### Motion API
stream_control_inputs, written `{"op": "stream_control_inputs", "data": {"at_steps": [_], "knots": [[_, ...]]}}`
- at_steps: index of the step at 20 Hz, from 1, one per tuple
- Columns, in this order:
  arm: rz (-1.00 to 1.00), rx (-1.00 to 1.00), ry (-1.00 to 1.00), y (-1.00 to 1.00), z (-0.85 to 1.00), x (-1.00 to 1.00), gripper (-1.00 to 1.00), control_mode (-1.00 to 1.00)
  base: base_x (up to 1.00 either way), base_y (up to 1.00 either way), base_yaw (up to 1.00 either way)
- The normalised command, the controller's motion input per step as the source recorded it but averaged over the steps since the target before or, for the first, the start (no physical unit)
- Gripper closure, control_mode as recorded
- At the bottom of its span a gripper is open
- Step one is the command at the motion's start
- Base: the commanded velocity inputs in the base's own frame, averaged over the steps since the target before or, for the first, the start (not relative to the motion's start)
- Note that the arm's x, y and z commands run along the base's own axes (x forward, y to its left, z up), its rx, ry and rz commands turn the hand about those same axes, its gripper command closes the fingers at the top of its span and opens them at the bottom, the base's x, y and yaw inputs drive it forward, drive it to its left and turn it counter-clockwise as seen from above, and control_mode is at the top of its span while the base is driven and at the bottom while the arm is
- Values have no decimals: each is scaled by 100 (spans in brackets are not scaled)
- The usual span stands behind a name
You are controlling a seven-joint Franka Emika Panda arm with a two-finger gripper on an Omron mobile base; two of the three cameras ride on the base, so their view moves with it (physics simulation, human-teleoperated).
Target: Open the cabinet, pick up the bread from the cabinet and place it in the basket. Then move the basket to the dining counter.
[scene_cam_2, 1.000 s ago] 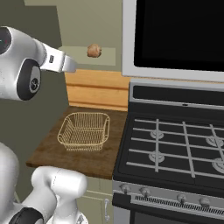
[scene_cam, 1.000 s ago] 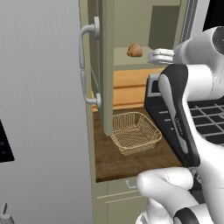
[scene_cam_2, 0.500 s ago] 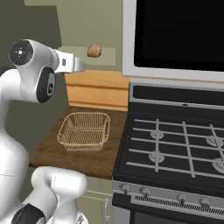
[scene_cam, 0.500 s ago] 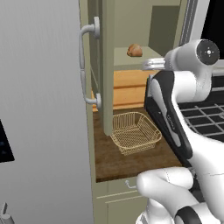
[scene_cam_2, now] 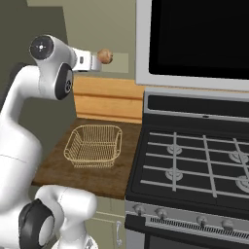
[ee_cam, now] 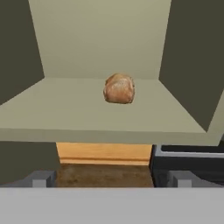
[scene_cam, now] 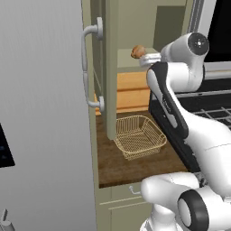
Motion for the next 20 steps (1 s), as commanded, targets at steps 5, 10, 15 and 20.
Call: {"op": "stream_control_inputs", "data": {"at_steps": [5,10,15,20], "knots": [[0,2,14,0,0,57,-100,-100,0,0,0],[0,1,4,0,1,65,-100,-100,0,0,0],[0,0,0,0,0,50,-100,-100,0,0,0],[0,0,0,-8,0,36,-100,-100,0,0,0]]}}
